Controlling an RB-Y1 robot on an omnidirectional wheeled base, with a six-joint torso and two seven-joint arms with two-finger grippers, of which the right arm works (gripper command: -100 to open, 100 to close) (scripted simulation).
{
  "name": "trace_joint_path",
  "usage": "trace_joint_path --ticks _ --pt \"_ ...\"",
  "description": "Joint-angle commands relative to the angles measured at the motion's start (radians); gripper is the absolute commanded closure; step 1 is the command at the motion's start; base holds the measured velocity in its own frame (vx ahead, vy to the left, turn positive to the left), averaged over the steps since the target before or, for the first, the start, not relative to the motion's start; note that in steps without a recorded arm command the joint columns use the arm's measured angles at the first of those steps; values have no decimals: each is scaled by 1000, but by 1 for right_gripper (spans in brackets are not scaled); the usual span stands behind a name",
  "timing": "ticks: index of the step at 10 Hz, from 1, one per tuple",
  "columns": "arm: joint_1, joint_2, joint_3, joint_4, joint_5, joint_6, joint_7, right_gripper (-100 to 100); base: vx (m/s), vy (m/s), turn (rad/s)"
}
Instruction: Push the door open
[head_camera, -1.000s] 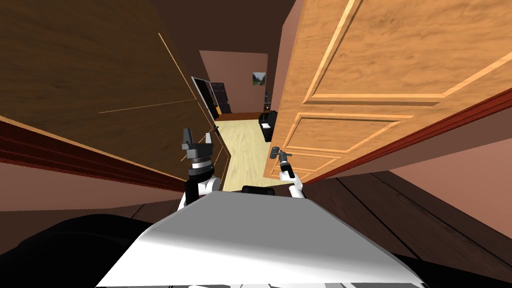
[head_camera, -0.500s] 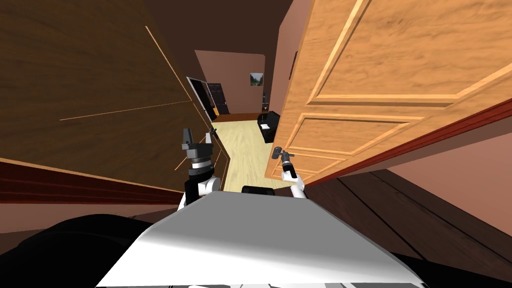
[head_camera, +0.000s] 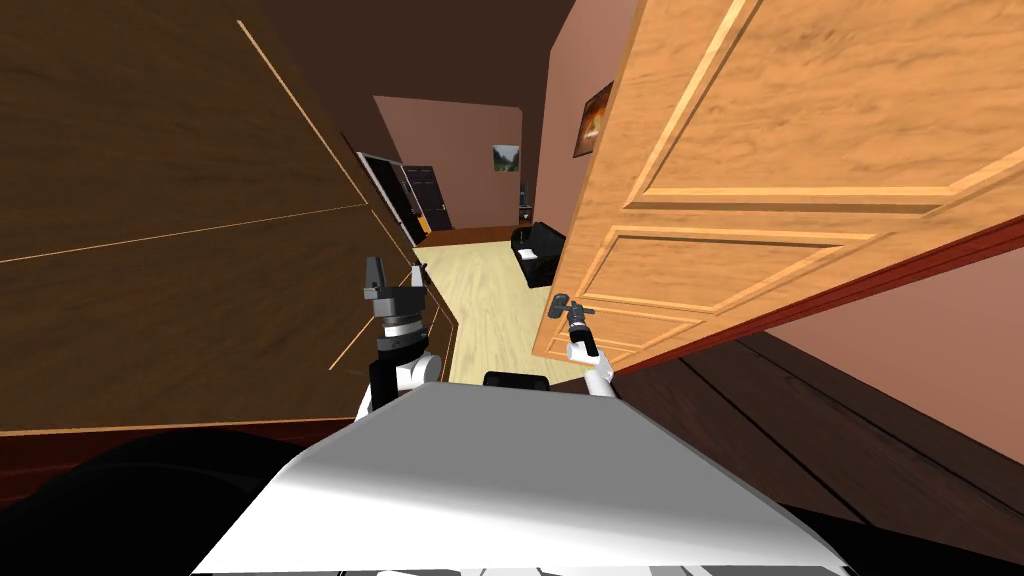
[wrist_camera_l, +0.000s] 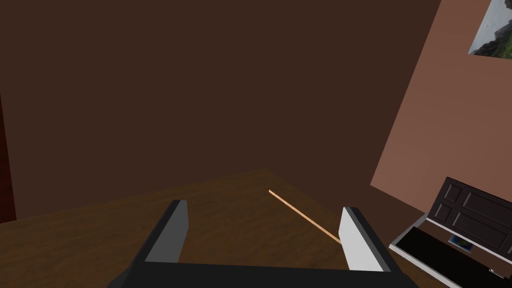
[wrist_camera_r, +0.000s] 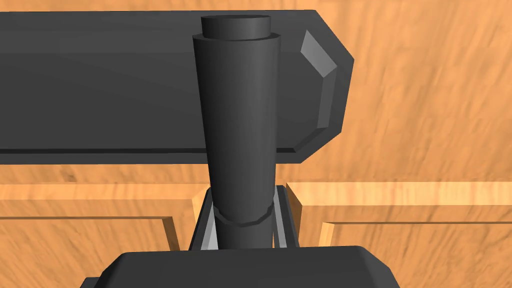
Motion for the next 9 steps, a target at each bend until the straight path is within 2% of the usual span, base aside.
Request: trace_joint_path --ticks 1,5,7,8,9 --pt "-16 -5 -30 20 -3 -17 5 100 147 89 -93" --pt "-26 4 -76 34 -7 -18 13 100 176 106 -80" --pt "-29 8 -90 38 -8 -18 16 100 168 79 -48" --pt "-21 9 -85 33 -8 -13 15 100 69 32 -30" --pt "-23 0 -104 34 -11 -15 17 100 129 32 -50"
